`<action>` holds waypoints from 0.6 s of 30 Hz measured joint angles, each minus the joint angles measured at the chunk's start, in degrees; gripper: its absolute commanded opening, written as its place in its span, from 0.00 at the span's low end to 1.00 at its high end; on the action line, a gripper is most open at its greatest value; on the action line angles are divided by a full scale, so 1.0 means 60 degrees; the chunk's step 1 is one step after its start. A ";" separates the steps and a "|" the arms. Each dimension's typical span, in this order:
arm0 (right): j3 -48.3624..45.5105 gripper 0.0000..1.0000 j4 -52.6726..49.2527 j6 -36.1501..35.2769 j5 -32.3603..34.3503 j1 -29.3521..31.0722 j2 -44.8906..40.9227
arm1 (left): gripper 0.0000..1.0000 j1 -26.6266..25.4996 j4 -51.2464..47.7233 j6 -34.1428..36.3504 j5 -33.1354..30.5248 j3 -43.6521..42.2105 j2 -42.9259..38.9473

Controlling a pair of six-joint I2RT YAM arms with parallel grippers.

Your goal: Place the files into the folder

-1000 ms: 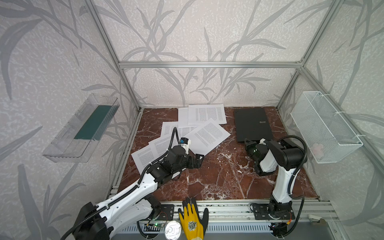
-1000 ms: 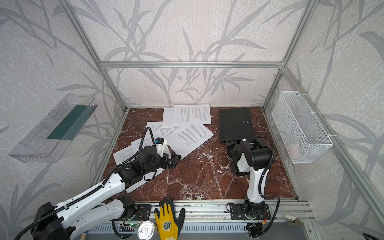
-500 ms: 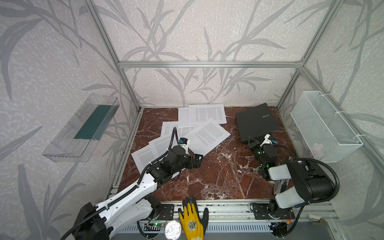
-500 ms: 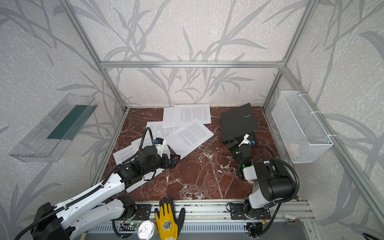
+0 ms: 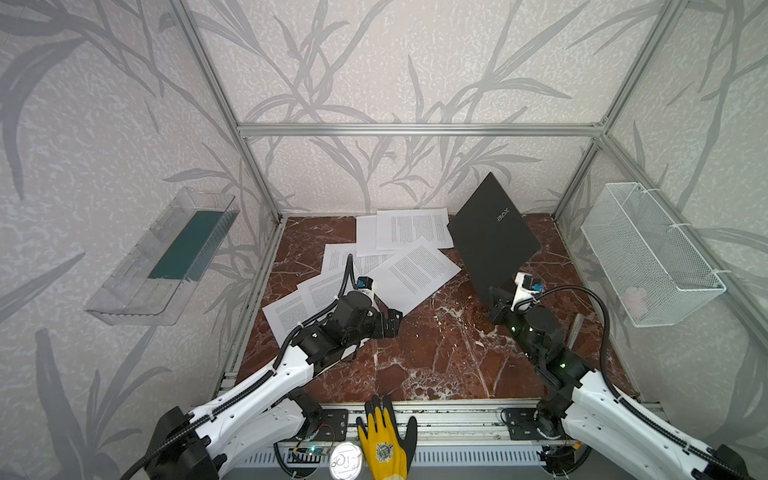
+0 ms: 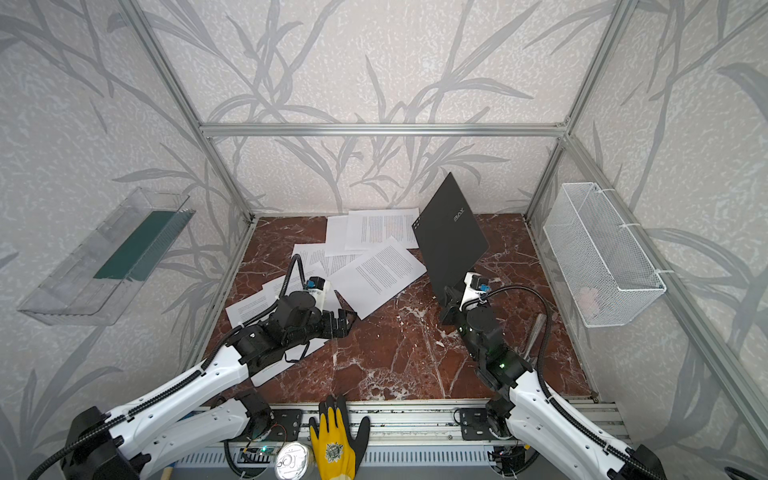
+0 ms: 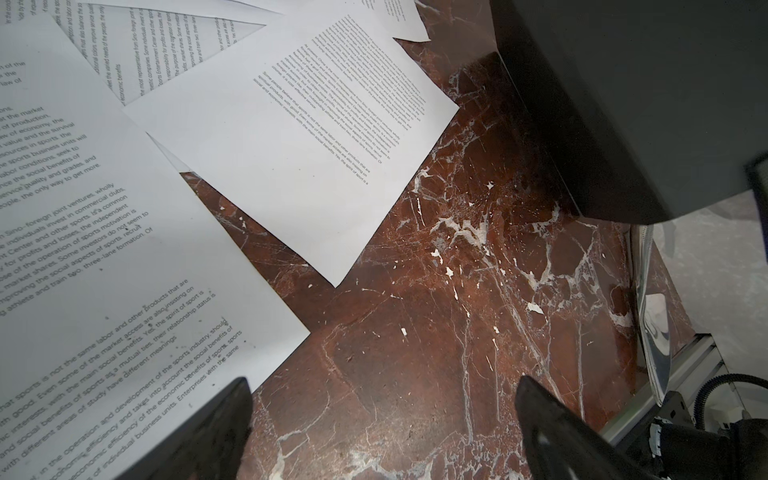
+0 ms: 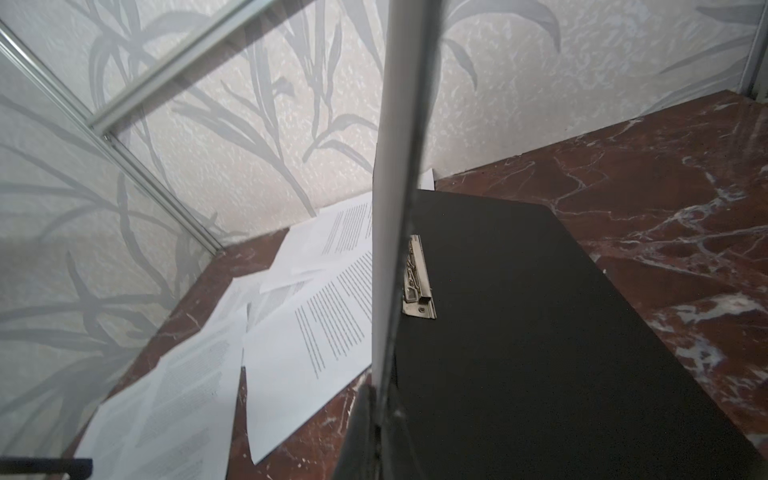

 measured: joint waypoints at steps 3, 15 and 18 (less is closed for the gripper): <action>0.0000 0.00 -0.0787 -0.0488 0.1093 0.1038 0.0109 | 0.99 0.0029 -0.0219 -0.0018 0.0004 0.0069 -0.0040; 0.0382 0.00 -0.1457 -0.2149 0.5621 0.4586 0.0918 | 0.99 0.0178 -0.0805 -0.0266 0.0441 0.0390 -0.0441; 0.0390 0.00 -0.1311 -0.2503 0.6499 0.5355 0.1453 | 0.99 0.0273 -0.0885 -0.0353 0.0630 0.0466 -0.0437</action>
